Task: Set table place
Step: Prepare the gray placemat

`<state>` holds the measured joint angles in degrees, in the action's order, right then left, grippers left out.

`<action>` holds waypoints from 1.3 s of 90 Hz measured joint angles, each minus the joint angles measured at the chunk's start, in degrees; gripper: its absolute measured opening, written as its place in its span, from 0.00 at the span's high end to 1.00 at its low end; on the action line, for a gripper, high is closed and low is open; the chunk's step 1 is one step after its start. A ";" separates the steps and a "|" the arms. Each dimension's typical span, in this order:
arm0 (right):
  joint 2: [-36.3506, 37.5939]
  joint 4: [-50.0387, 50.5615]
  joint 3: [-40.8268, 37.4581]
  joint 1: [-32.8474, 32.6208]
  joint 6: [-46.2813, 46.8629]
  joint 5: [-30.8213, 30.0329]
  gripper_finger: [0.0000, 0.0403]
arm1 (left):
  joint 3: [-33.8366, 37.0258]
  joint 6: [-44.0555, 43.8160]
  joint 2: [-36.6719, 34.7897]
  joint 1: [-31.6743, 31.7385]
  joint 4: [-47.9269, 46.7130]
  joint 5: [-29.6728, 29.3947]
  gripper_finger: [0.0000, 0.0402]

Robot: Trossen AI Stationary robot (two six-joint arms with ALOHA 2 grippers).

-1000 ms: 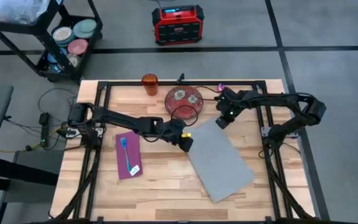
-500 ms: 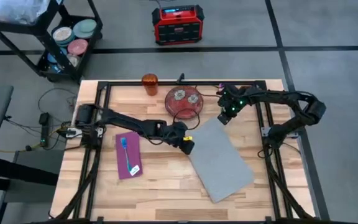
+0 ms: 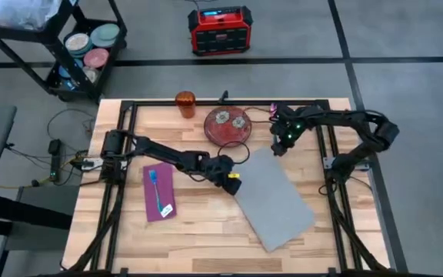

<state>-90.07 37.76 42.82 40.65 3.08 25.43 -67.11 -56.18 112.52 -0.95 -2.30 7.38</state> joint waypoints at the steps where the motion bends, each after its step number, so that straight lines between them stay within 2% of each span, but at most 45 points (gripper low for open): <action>1: -0.42 0.05 -0.03 -0.08 -0.04 0.00 0.62 | 0.00 0.00 0.01 0.00 -0.03 -0.01 0.99; 22: -5.60 -0.92 0.40 -0.01 -0.69 5.20 0.59 | 0.00 -0.48 -0.01 -0.02 -0.05 -0.02 0.99; 59: -5.15 -4.41 1.54 -0.72 -1.65 7.45 0.66 | 0.00 -0.46 0.01 0.20 -0.28 0.02 0.99; 72: -5.15 -5.73 1.63 -2.17 -2.53 10.07 0.67 | 0.00 -0.40 -0.01 0.28 -0.28 0.04 0.99; 93: -5.15 -5.83 1.65 -4.72 -3.13 10.92 0.71 | 0.00 0.89 -0.01 0.64 -0.32 0.03 0.99; 117: -5.15 -5.78 3.68 -7.47 -1.68 23.08 0.81 | 0.00 1.85 -0.01 1.82 -0.34 -0.18 0.99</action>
<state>-95.22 31.98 46.50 33.18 1.40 48.51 -67.11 -54.34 112.51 0.86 -2.64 7.20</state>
